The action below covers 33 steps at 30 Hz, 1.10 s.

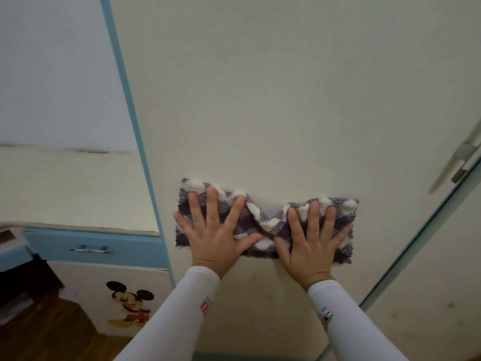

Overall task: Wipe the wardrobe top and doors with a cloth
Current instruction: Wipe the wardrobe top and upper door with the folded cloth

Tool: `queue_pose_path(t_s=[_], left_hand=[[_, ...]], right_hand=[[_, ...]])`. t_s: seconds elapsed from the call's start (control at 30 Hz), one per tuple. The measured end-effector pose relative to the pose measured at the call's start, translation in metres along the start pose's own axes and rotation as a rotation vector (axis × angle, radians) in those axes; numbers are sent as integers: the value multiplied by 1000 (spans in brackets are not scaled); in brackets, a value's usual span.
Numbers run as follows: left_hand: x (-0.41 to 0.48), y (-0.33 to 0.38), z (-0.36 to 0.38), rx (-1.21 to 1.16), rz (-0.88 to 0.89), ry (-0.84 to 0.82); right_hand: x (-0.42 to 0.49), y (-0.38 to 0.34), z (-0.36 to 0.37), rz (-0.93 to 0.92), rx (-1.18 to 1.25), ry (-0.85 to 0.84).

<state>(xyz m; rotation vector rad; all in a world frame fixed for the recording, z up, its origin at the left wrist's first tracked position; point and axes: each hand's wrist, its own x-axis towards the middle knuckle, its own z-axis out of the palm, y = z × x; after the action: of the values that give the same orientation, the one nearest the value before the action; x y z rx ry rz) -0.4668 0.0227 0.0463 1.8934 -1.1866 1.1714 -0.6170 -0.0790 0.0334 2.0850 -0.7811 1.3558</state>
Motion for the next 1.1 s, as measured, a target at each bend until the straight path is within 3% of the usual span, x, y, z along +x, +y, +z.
queue_pose_path(t_s=[0.47,0.73,0.97,1.1], left_hand=[[-65,-9,34,-13,-112,54],[-94,-6,49,-32,-140,99],[-109,-23,55,-73,-94,73],[-116,-46,42,-261,98,27]], right_hand=[[-53,-16,27,5,33,91],[-52,-73,29,297,72,-7],[-70,-100,41,269,168,-18],[-76,-96,50,214,156,9]])
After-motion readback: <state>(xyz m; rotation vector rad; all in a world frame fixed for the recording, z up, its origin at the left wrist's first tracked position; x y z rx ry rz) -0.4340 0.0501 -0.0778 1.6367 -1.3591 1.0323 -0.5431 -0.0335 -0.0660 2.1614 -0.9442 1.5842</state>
